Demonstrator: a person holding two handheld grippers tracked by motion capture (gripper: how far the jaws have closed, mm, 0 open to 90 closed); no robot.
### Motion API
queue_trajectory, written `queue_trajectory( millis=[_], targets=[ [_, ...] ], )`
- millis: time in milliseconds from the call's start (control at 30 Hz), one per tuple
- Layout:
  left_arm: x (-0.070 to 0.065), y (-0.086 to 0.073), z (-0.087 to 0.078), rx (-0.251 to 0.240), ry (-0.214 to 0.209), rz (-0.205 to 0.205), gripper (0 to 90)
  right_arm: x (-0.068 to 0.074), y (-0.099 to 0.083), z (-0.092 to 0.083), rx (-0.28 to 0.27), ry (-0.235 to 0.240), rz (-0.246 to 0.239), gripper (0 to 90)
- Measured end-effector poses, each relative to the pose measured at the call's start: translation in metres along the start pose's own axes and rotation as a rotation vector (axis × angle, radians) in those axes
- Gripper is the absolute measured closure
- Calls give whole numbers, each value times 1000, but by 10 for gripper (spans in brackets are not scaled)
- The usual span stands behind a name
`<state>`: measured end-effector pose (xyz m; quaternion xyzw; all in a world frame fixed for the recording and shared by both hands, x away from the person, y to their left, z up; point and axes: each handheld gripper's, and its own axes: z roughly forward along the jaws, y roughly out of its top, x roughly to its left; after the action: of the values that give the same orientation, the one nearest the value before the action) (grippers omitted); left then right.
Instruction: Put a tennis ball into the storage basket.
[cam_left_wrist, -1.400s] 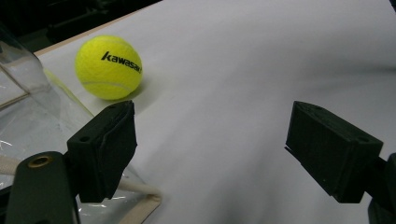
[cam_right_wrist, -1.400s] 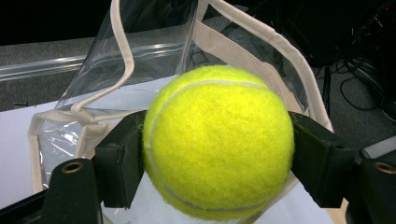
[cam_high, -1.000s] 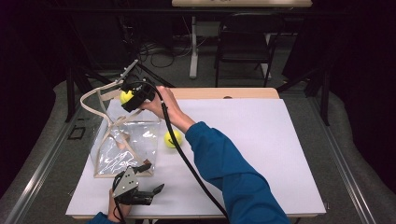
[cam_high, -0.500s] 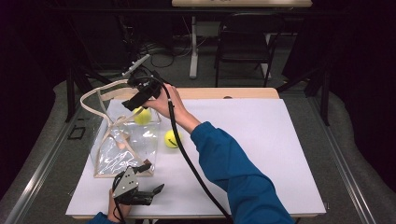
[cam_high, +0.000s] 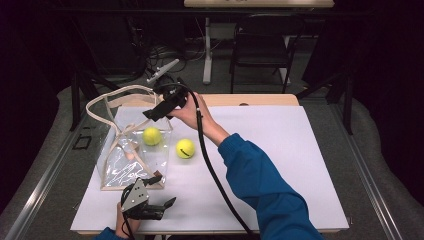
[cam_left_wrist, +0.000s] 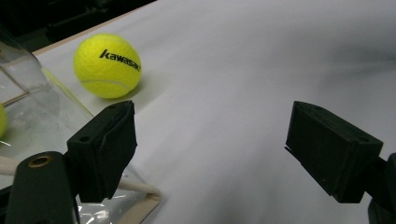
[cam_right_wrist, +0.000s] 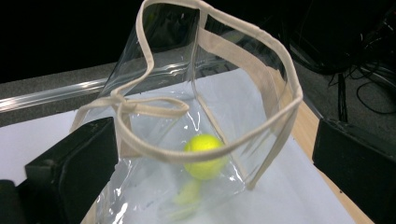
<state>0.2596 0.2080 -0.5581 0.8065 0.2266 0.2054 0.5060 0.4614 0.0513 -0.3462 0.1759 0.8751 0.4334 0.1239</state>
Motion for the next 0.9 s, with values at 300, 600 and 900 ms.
queue_trajectory(
  millis=[300, 600, 900],
  targets=[
    [1, -1, 0, -4, 7, -9, 161, -7, -21, -11, 9, -1, 22, 0],
    [0, -1, -2, 0, 6, -7, 161, -2, -33, -24, 19, 3, 3, 0],
    [0, -2, -2, 0, 12, -7, 161, 3, -50, -33, 22, -1, 2, 0]
  ],
)
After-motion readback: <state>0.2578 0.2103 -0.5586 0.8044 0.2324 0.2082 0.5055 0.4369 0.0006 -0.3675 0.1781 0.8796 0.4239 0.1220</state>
